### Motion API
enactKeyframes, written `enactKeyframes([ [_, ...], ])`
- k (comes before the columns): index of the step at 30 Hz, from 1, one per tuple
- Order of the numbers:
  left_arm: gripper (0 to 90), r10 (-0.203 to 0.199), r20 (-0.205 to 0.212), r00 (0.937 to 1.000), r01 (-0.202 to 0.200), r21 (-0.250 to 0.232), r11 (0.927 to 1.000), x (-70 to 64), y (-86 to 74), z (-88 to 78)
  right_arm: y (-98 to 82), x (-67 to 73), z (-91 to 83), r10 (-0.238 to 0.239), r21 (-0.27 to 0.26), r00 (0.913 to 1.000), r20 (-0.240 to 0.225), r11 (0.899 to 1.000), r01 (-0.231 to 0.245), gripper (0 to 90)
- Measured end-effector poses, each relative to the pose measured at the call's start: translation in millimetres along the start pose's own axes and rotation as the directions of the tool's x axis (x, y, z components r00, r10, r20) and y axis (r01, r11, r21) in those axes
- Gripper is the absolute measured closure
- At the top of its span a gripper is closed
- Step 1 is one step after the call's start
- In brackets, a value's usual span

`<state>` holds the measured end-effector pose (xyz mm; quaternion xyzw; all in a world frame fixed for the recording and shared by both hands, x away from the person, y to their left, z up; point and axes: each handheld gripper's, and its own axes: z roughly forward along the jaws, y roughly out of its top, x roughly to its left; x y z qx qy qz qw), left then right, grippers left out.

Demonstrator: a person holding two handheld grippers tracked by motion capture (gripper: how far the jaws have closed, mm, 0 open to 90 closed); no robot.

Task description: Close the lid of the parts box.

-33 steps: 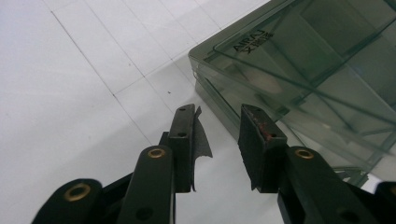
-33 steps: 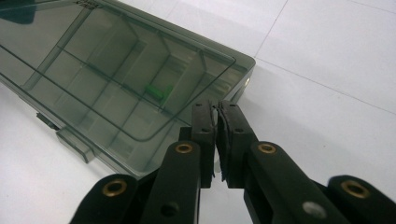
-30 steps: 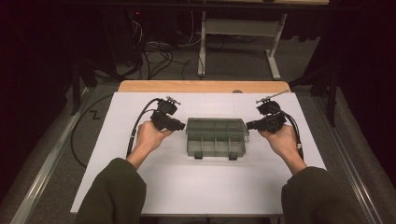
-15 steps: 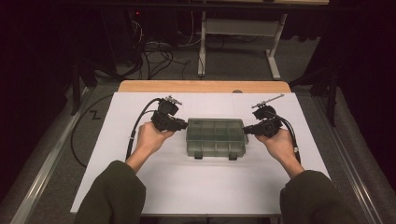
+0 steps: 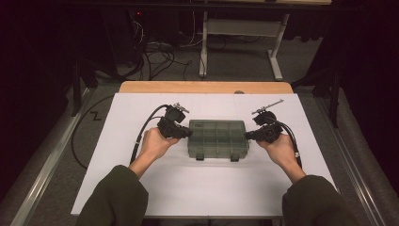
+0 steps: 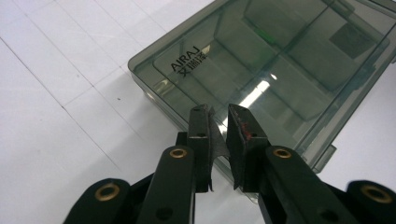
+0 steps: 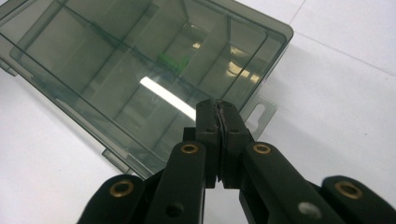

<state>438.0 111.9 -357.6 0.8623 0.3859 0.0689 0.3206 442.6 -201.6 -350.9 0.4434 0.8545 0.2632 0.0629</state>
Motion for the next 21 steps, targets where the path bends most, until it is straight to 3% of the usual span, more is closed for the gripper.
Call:
enactKeyframes([
  [16,81.2,0.025,0.000,0.9997,-0.025,0.058,0.9980,-6.6,-1.6,5.8,-9.7,3.9,7.0,-0.020,0.020,0.9998,0.002,1.000,0.020,90.0],
  [21,81.2,0.033,-0.001,0.9994,-0.033,0.096,0.9948,-8.7,1.4,7.5,-9.7,5.9,7.7,-0.027,0.026,0.9996,0.006,0.999,0.026,90.0],
])
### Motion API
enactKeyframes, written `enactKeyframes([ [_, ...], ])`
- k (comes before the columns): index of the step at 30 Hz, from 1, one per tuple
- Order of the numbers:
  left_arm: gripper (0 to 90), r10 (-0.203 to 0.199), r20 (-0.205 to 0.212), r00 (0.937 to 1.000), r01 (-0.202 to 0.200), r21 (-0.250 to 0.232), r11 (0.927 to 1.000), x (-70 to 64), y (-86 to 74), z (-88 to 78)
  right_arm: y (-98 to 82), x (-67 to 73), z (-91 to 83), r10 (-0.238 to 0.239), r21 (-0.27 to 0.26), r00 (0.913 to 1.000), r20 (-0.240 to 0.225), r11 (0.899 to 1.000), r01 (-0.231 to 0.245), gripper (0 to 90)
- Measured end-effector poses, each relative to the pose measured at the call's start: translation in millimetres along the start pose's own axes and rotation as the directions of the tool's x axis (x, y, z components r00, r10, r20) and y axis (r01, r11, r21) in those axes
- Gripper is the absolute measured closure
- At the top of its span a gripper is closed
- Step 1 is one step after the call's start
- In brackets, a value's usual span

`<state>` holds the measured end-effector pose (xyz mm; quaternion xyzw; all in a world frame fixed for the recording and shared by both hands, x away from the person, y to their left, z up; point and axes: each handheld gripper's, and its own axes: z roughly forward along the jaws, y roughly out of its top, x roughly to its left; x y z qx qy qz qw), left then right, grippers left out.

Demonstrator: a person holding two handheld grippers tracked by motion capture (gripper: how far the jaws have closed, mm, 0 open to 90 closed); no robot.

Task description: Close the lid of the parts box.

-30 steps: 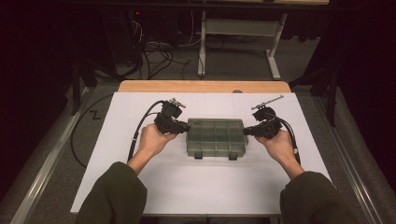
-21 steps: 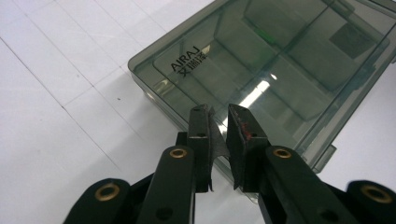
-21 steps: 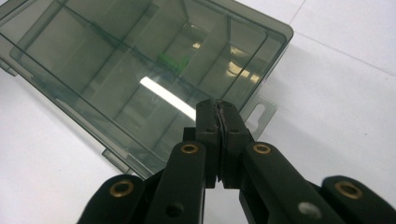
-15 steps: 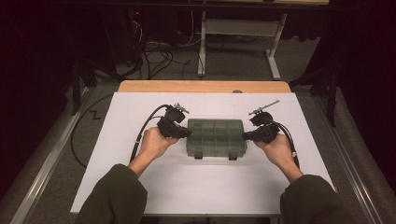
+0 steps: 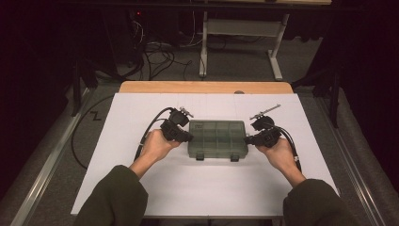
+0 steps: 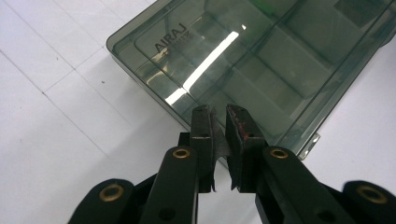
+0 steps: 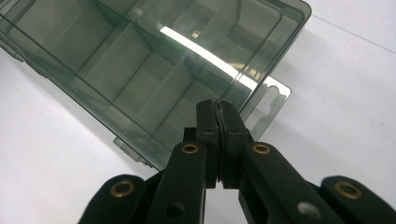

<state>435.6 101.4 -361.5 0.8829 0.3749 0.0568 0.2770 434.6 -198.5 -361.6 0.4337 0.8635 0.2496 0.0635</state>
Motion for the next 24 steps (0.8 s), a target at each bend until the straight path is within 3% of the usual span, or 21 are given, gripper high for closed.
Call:
enactKeyframes([
  [6,81.3,0.010,0.003,0.9999,-0.010,0.016,0.9998,-2.5,-1.2,3.0,-1.1,5.5,3.1,-0.026,0.010,0.9997,0.003,1.000,0.026,90.0],
  [7,81.3,-0.013,0.000,0.9999,0.013,0.033,0.9994,-4.7,-2.0,2.3,-1.0,5.8,3.2,-0.024,0.010,0.9997,0.003,1.000,0.024,90.0],
  [9,81.3,0.016,-0.002,0.9999,-0.016,0.029,0.9995,-3.9,-1.2,4.8,-0.4,6.3,3.5,-0.032,0.012,0.9995,0.001,0.999,0.032,90.0],
  [13,81.3,0.015,0.021,0.9997,-0.015,0.029,0.9995,-4.7,-0.5,7.6,-0.4,7.1,3.9,-0.037,0.012,0.9993,-0.004,0.999,0.037,90.0],
  [18,81.1,0.011,0.022,0.9997,-0.013,0.048,0.9987,-4.3,2.9,7.6,-0.2,7.3,3.7,-0.041,0.012,0.9991,-0.011,0.999,0.041,89.8],
  [24,72.3,0.012,0.020,0.9997,-0.012,0.029,0.9995,-5.0,2.1,6.2,-1.4,5.2,1.6,-0.031,0.001,0.9995,-0.009,1.000,0.031,85.7],
])
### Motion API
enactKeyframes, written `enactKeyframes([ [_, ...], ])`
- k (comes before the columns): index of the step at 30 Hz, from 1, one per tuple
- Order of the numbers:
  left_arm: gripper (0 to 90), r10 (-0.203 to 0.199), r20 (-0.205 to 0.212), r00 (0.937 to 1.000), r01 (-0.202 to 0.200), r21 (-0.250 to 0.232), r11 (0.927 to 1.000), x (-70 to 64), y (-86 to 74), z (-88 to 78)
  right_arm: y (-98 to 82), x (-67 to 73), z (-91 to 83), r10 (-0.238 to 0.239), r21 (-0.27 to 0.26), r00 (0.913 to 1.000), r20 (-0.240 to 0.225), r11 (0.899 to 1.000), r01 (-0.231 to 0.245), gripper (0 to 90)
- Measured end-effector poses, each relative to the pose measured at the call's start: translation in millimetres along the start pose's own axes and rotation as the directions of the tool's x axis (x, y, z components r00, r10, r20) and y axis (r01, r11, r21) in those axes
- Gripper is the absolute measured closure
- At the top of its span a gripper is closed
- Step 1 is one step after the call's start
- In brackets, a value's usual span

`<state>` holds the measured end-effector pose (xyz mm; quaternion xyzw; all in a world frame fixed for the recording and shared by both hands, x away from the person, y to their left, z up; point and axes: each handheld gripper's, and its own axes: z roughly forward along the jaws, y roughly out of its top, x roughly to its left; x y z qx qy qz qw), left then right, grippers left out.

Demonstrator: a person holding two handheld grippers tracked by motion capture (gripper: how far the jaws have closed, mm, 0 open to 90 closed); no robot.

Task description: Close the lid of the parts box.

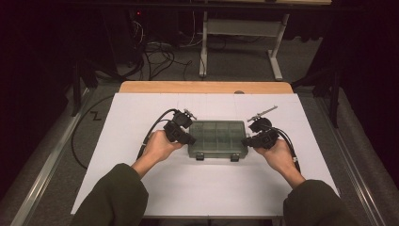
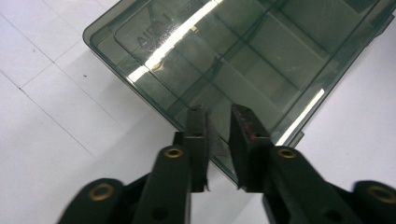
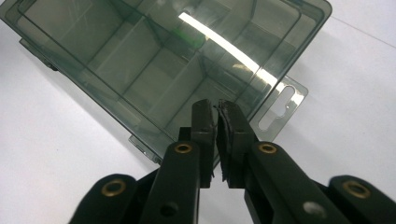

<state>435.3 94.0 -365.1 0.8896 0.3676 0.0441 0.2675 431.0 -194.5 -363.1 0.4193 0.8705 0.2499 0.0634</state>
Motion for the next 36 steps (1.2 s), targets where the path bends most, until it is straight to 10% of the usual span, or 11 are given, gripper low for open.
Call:
enactKeyframes([
  [13,39.0,-0.003,-0.093,0.9957,-0.005,-0.093,0.9956,-4.0,-6.2,-16.0,-11.1,0.9,-18.8,0.016,-0.113,0.9998,0.011,0.994,-0.014,57.4],
  [21,35.6,-0.038,-0.109,0.9933,0.022,-0.143,0.9894,-6.7,-20.1,-29.0,-22.7,0.8,-28.4,0.031,-0.171,0.9991,0.029,0.985,-0.025,41.4],
  [36,33.9,-0.100,-0.119,0.9879,0.070,-0.233,0.9699,-4.9,-51.1,-49.0,-40.8,4.0,-40.5,0.038,-0.275,0.9985,0.039,0.961,-0.026,39.9],
])
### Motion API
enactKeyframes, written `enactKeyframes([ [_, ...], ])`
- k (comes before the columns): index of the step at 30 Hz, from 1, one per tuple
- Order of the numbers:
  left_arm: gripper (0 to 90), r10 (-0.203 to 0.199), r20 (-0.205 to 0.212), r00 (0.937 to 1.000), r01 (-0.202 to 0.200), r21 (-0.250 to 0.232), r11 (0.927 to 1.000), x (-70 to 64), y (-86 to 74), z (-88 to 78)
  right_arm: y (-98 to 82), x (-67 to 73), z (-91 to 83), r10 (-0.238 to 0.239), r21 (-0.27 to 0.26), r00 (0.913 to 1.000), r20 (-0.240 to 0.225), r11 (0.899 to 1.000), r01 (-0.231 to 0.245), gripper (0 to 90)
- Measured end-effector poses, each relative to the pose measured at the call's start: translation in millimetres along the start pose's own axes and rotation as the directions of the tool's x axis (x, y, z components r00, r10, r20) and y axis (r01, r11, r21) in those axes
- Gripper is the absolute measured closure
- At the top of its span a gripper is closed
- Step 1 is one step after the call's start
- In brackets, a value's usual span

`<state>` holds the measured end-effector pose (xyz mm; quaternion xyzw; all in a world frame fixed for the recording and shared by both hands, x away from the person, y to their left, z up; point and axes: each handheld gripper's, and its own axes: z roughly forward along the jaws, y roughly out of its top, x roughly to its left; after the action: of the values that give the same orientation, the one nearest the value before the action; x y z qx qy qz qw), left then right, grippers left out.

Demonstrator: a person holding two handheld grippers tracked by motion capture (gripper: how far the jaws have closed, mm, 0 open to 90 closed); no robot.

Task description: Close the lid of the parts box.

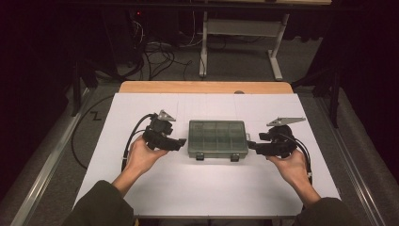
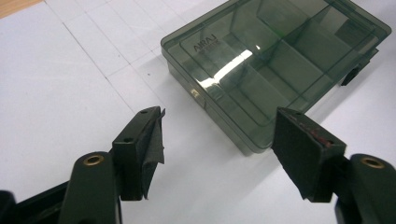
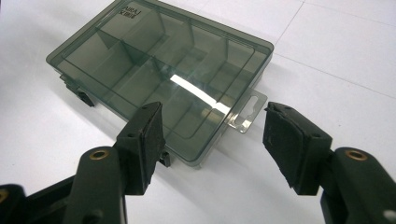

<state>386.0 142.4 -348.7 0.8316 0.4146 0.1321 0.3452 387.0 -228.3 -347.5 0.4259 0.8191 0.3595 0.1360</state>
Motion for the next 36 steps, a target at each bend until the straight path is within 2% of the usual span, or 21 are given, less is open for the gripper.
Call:
enactKeyframes([
  [7,34.3,-0.014,-0.001,0.9999,0.014,-0.031,0.9994,1.4,-10.2,-7.5,-10.9,-0.2,-6.1,-0.008,-0.041,0.9999,0.014,0.999,0.009,39.1],
  [12,34.4,-0.027,-0.006,0.9996,0.027,-0.066,0.9974,3.2,-18.3,-12.3,-17.4,-1.4,-10.6,0.003,-0.064,0.9999,0.017,0.998,-0.002,37.6],
  [20,36.1,-0.027,-0.017,0.9995,0.025,-0.105,0.9941,1.7,-33.3,-17.4,-29.8,-4.3,-14.0,0.023,-0.096,0.9997,0.008,0.995,-0.022,35.6],
  [22,36.0,-0.032,-0.016,0.9993,0.030,-0.118,0.9925,1.1,-36.7,-18.7,-34.4,-4.9,-14.4,0.039,-0.108,0.9992,-0.009,0.993,-0.040,35.3],
  [25,36.2,-0.028,-0.030,0.9992,0.024,-0.133,0.9908,1.0,-41.7,-21.0,-39.7,-5.5,-14.7,0.040,-0.114,0.9992,0.000,0.993,-0.040,34.7],
  [36,35.7,-0.071,-0.039,0.9967,0.061,-0.218,0.9741,6.4,-63.5,-30.6,-54.3,-5.5,-21.8,0.044,-0.178,0.9987,0.025,0.983,-0.039,32.0],
])
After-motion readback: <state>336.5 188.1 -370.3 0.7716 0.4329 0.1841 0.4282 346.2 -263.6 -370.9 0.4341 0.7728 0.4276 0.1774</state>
